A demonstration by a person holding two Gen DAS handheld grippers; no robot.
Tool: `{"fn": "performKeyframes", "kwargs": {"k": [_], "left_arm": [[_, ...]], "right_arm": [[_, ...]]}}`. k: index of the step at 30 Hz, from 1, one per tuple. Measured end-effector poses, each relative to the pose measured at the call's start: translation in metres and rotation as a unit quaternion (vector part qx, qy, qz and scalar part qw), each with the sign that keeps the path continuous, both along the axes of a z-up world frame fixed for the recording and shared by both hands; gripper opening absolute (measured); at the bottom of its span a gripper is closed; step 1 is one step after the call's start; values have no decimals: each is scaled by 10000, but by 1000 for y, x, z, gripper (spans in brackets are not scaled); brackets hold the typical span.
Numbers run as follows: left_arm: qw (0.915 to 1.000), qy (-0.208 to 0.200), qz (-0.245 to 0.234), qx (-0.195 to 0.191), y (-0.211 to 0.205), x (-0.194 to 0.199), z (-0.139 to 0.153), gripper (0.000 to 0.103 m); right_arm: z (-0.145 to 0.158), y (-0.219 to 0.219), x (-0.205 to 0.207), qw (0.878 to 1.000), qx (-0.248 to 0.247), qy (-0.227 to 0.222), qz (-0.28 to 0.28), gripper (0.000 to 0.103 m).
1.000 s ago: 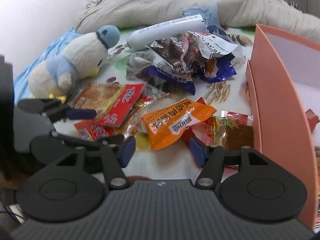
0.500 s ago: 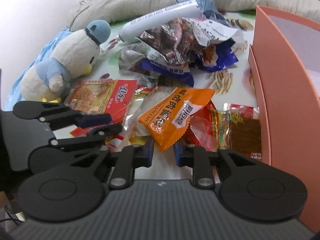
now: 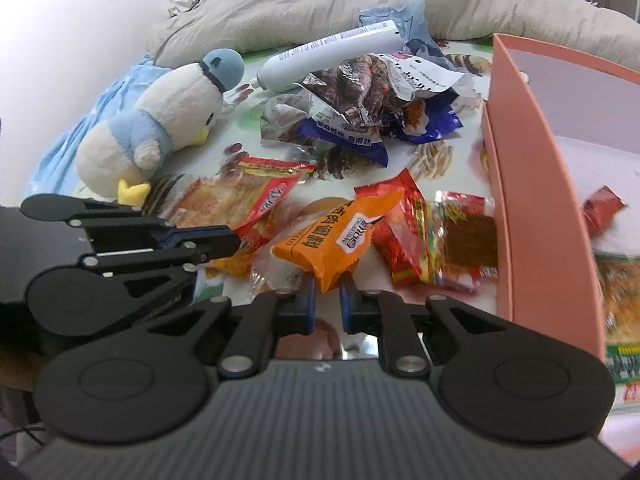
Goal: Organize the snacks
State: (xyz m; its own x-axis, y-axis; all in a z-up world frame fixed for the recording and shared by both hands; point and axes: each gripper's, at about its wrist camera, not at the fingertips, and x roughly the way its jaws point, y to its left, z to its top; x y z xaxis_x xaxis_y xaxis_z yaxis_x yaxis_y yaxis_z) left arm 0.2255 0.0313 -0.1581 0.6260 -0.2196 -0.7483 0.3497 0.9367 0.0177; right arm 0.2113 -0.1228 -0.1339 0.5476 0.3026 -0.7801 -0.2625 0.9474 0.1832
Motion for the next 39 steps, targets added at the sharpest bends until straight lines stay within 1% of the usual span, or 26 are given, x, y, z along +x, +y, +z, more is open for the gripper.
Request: {"fn": "performKeyframes", "kwargs": {"k": [11, 14, 19, 24, 28, 30, 31, 33, 34, 35, 36, 37, 38, 39], "left_arm": [[9994, 59, 203, -284, -7, -84, 23, 0], [9989, 97, 295, -357, -6, -106, 28, 0], [9970, 176, 484, -585, -5, -143, 34, 0], [9942, 269, 613, -845, -12, -170, 29, 0], [9897, 472, 708, -1150, -15, -178, 22, 1], [9897, 465, 756, -1123, -18, -181, 22, 2], [9894, 467, 783, -1126, -18, -182, 22, 4], [9882, 543, 794, -1191, -17, -181, 22, 20], [9873, 582, 819, -1230, -15, -181, 23, 45], [9865, 562, 871, -1267, -14, -182, 24, 69], [9862, 474, 927, -1289, -11, -184, 26, 77], [9861, 402, 948, -1307, -9, -185, 27, 83], [9861, 371, 932, -1322, -7, -185, 29, 85], [9862, 357, 925, -1326, -4, -185, 30, 86]], "right_arm": [[15, -13, -67, 9999, -108, -70, -23, 14], [15, -17, -85, 9999, -114, -38, -53, 13], [11, -24, -118, 9998, -189, 21, -27, 13], [2, -32, -142, 9996, -252, 113, -99, 13], [-6, -40, -152, 9992, -240, 270, -170, 13], [-7, -42, -154, 9991, -249, 291, -180, 15], [-7, -43, -155, 9990, -248, 330, -187, 15], [-7, -44, -156, 9989, -234, 368, -172, 17], [-6, -45, -156, 9988, -275, 375, -140, 22], [-5, -46, -155, 9988, -297, 371, -128, 40], [-4, -47, -156, 9989, -300, 342, -139, 60], [-2, -50, -157, 9990, -288, 288, -162, 67], [0, -52, -158, 9991, -303, 243, -181, 74], [1, -53, -158, 9990, -337, 214, -181, 77]]}}
